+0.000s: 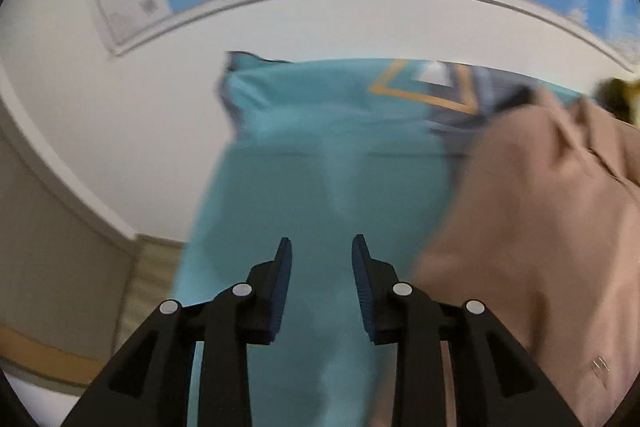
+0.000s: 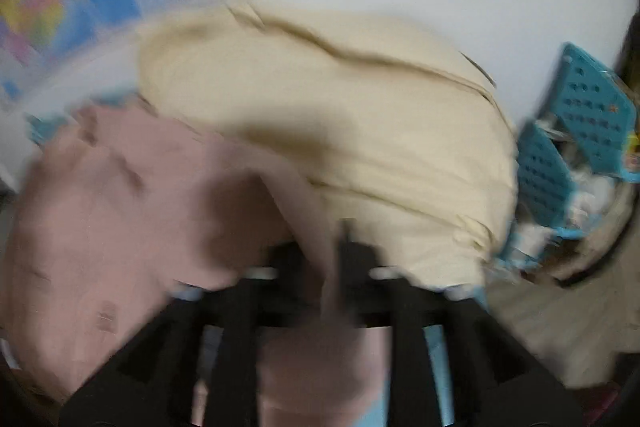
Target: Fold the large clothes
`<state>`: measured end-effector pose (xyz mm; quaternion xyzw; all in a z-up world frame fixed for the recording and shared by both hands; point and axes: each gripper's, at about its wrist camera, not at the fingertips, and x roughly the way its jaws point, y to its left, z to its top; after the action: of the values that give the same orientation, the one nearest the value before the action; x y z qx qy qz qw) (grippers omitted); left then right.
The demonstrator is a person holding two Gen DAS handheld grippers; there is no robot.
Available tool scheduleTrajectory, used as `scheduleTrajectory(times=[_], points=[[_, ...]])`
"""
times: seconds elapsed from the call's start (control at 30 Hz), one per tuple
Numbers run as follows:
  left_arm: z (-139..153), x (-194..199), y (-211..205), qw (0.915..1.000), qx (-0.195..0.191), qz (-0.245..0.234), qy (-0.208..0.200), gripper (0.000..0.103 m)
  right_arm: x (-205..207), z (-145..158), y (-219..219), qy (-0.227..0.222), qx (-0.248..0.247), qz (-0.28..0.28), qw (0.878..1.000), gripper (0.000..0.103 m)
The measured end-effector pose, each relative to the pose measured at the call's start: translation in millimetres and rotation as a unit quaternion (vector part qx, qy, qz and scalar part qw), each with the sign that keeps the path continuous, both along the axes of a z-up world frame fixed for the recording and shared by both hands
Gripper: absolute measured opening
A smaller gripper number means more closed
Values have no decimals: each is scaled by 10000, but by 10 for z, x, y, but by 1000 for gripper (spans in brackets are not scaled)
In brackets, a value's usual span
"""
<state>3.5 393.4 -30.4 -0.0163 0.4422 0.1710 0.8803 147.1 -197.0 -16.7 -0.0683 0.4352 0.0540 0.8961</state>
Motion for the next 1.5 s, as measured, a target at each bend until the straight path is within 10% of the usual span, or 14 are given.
scheduleTrajectory(times=[0.03, 0.3, 0.57, 0.7, 0.73, 0.77, 0.87, 1.1, 1.33, 1.4, 1.47, 1.5], points=[[23, -67, -69, 9998, -40, -166, -82, 38, -86, -25, 14, -147, -272, -120, 9994, 68], [118, -474, -1201, 9757, -7, -2148, -428, 70, -956, 355, 655, -1027, 656, 1382, 9829, 73], [-365, 112, -1759, 9626, 178, -2669, 425, 70, -538, -300, 2036, -92, 467, 2690, 9620, 77], [-517, 319, -1829, 9594, 139, -2754, 593, 52, -237, -567, 2422, 375, 455, 2768, 9591, 77], [-523, 343, -1830, 9580, 137, -2798, 607, 40, -201, -607, 2456, 439, 459, 2802, 9578, 71], [-545, 375, -1850, 9575, 147, -2816, 613, 34, -174, -647, 2516, 455, 376, 2814, 9578, 40], [-538, 451, -1863, 9585, 139, -2792, 558, 15, -125, -667, 2547, 527, 507, 2831, 9563, 18], [-380, 780, -1769, 9644, -126, -2618, 352, 5, 133, -311, 2499, 77, 718, 2704, 9600, 4], [-268, 796, -1695, 9677, -176, -2509, 151, 16, 402, -415, 2502, 197, 825, 2471, 9653, 5], [-257, 656, -1658, 9652, -246, -2601, 119, 26, 273, -399, 2400, 241, 731, 2623, 9619, 15], [-221, 439, -1588, 9631, -225, -2682, 25, 33, 113, -314, 2184, 131, 710, 2547, 9643, 63], [-198, 335, -1547, 9617, -251, -2730, -30, 40, 5, -256, 2036, 68, 841, 2567, 9628, 69]])
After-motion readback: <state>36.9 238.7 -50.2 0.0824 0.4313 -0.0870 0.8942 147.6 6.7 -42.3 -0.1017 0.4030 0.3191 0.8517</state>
